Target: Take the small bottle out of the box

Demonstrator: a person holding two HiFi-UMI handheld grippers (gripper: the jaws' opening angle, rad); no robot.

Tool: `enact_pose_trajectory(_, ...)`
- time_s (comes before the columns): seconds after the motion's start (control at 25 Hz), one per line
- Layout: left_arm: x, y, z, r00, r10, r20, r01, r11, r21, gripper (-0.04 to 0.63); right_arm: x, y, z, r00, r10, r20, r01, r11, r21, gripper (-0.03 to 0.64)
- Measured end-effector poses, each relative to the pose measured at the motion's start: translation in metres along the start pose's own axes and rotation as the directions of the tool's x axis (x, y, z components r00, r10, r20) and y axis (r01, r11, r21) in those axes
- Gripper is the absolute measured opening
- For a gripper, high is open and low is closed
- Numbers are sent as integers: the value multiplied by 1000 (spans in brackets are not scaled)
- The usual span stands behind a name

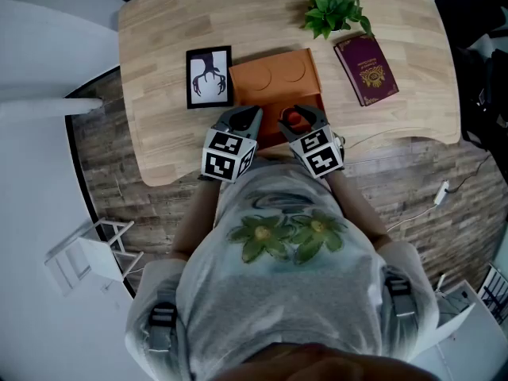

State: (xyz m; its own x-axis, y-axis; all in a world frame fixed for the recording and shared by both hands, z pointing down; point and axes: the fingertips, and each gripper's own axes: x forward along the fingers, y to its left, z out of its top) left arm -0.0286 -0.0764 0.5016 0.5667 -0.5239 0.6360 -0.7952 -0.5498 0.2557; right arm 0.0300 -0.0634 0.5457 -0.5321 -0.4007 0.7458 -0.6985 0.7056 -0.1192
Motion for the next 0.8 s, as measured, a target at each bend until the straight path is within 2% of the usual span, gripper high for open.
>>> enact_pose_trajectory(0.8, -3, -6, 0, 1000, -14, 22, 14, 1000, 8, 8, -28, 5, 26, 996, 16, 91, -14, 1000, -25, 224)
